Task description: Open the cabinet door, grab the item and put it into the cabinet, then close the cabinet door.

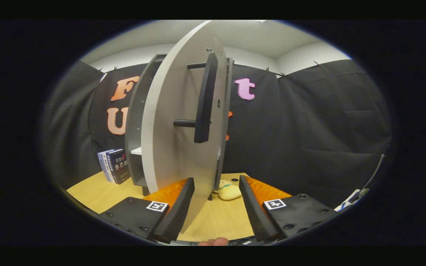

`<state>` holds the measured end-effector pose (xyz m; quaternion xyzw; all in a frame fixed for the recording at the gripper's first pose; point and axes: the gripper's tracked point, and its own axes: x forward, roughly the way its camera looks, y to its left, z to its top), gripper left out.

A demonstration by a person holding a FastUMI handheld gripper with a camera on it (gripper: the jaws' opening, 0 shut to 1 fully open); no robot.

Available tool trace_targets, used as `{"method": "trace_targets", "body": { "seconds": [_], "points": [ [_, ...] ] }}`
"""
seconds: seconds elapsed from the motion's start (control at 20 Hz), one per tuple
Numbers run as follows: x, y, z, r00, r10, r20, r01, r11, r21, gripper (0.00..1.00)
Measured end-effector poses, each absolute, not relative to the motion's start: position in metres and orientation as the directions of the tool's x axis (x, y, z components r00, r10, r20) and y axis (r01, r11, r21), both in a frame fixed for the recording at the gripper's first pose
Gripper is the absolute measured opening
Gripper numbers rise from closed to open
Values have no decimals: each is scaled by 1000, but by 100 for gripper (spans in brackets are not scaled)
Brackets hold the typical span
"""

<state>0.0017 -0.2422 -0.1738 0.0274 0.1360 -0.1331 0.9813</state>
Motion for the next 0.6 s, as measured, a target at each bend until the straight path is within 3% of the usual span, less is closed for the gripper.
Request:
{"method": "trace_targets", "body": {
  "seconds": [0.25, 0.45, 0.6],
  "points": [
    [58, -184, -176, 940, -189, -285, 204, 979, 23, 81],
    [93, -120, -186, 945, -97, -311, 117, 992, 46, 86],
    [105, -97, -191, 937, -101, -334, 112, 994, 15, 92]
  ]
}}
